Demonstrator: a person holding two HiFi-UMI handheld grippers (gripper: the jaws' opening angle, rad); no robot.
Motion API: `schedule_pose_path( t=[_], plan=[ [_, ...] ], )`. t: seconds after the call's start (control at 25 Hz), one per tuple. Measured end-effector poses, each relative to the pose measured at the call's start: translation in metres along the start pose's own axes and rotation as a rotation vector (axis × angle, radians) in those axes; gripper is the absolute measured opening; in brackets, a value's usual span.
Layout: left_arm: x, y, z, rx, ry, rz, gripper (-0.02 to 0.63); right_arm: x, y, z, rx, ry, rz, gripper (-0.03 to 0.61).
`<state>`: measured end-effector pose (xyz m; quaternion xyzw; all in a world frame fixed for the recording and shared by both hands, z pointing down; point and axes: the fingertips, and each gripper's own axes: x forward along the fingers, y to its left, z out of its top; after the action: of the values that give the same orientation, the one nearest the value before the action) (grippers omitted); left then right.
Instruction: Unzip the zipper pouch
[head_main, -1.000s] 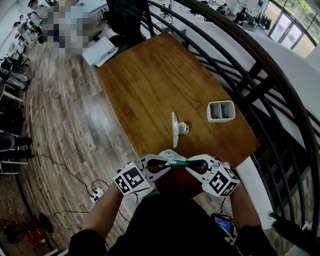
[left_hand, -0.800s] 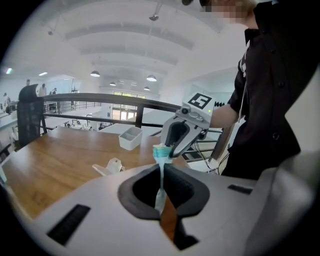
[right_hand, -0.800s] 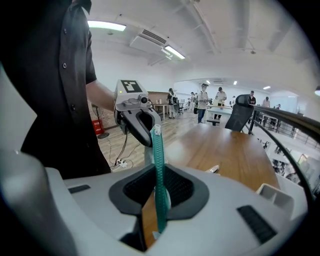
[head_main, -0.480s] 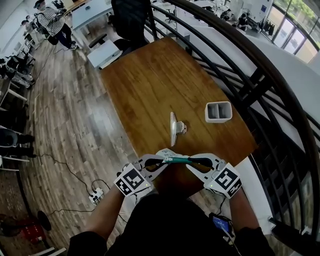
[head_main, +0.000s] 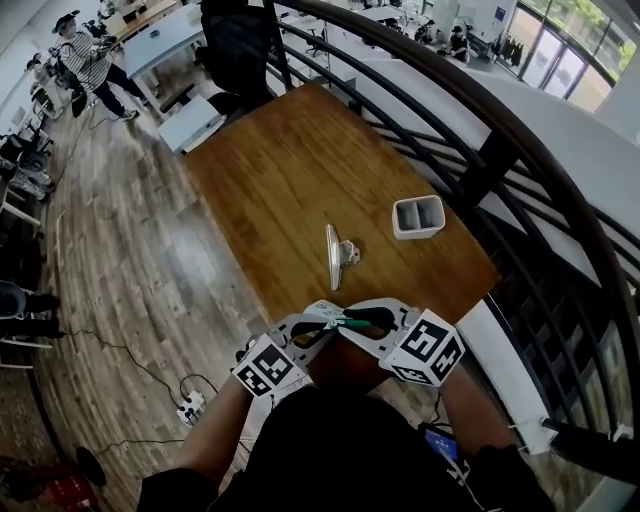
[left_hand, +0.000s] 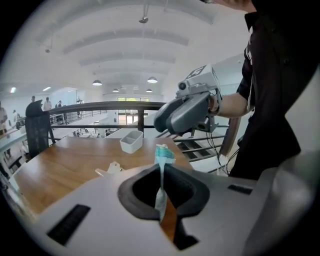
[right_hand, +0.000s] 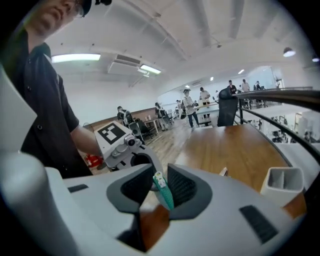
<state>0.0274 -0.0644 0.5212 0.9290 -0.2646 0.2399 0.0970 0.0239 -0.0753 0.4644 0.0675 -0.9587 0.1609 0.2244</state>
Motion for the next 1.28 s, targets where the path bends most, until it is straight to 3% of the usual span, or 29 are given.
schedule_pose_path(
  t=[0.16, 0.44, 0.76, 1.12, 1.28],
  plan=[
    [-0.004, 0.0, 0.0, 0.014, -0.013, -0.071, 0.015, 0.017, 0.011, 0.001, -0.101, 0.109, -0.003, 0.149],
    [-0.01, 0.005, -0.005, 0.0, -0.038, -0.119, 0.015, 0.04, 0.01, -0.011, -0.25, 0.212, -0.072, 0.092],
    [-0.011, 0.004, -0.007, -0.023, -0.05, -0.163, 0.015, 0.037, 0.017, -0.014, -0.215, 0.178, -0.066, 0.063],
    [-0.005, 0.001, -0.004, -0.001, -0.039, -0.211, 0.015, 0.024, 0.014, -0.018, -0.209, 0.143, -0.139, 0.043],
    [-0.002, -0.004, -0.004, 0.014, -0.03, -0.232, 0.015, 0.024, 0.015, -0.022, -0.231, 0.197, -0.12, 0.121]
  ],
)
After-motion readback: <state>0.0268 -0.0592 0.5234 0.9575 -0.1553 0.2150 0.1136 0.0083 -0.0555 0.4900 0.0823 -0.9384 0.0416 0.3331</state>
